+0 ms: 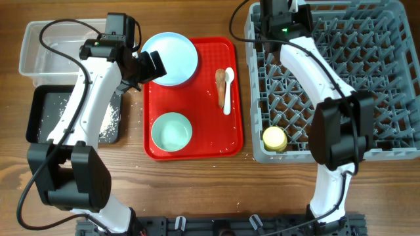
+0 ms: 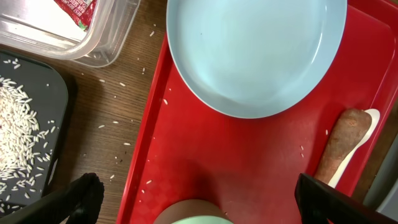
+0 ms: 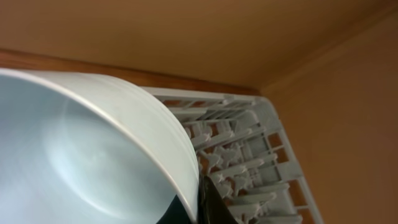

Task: Sort waste into correct bins and load items into the dishwasher rack
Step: 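Carry the light-blue bowl to the rack's back-left corner and set it down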

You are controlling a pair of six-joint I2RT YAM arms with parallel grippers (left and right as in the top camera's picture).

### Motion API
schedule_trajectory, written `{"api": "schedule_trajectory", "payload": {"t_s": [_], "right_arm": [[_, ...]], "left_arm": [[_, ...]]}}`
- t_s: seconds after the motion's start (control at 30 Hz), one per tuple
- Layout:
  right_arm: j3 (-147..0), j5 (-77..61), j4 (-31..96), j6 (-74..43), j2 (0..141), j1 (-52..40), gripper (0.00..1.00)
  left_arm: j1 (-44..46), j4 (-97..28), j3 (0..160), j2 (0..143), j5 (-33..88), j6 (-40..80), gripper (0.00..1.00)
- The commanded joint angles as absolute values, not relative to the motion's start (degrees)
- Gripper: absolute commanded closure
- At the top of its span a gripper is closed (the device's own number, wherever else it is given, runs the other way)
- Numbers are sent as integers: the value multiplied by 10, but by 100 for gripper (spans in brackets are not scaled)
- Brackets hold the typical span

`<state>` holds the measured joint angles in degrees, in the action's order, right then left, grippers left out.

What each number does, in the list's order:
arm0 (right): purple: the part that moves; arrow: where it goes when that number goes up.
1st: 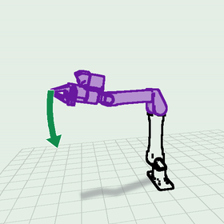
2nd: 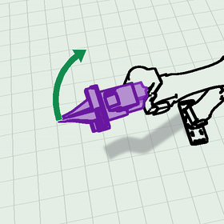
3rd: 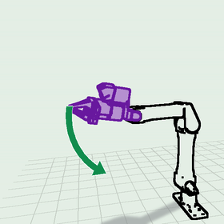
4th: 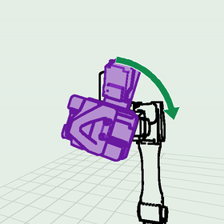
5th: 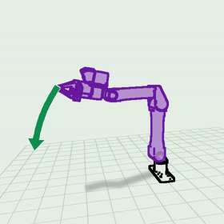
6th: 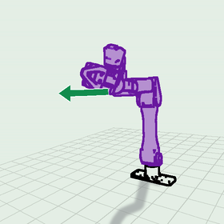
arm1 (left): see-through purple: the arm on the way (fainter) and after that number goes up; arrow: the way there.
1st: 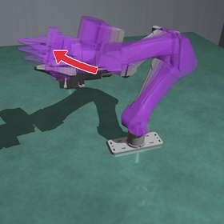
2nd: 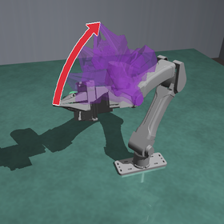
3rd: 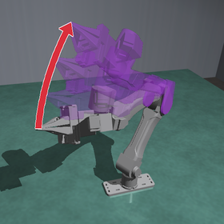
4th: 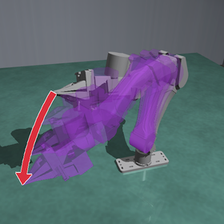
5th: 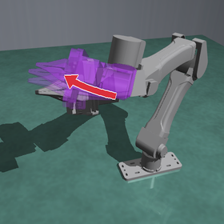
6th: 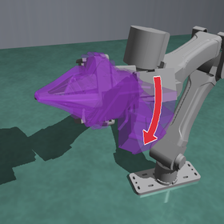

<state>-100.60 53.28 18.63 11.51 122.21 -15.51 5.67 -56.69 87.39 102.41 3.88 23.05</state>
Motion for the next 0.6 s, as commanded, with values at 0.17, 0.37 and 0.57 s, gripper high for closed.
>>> {"api": "schedule_trajectory", "payload": {"t_s": [0.17,0.37,0.57], "right_arm": [[-1006,584,160,165,1252,-170,96],[-1006,584,183,178,1253,-193,96],[-1006,577,190,180,1253,-210,94]], "left_arm": [[58,-565,884,1012,29,232,0],[58,-565,884,1012,29,232,0],[58,-565,884,1012,29,232,0]]}}
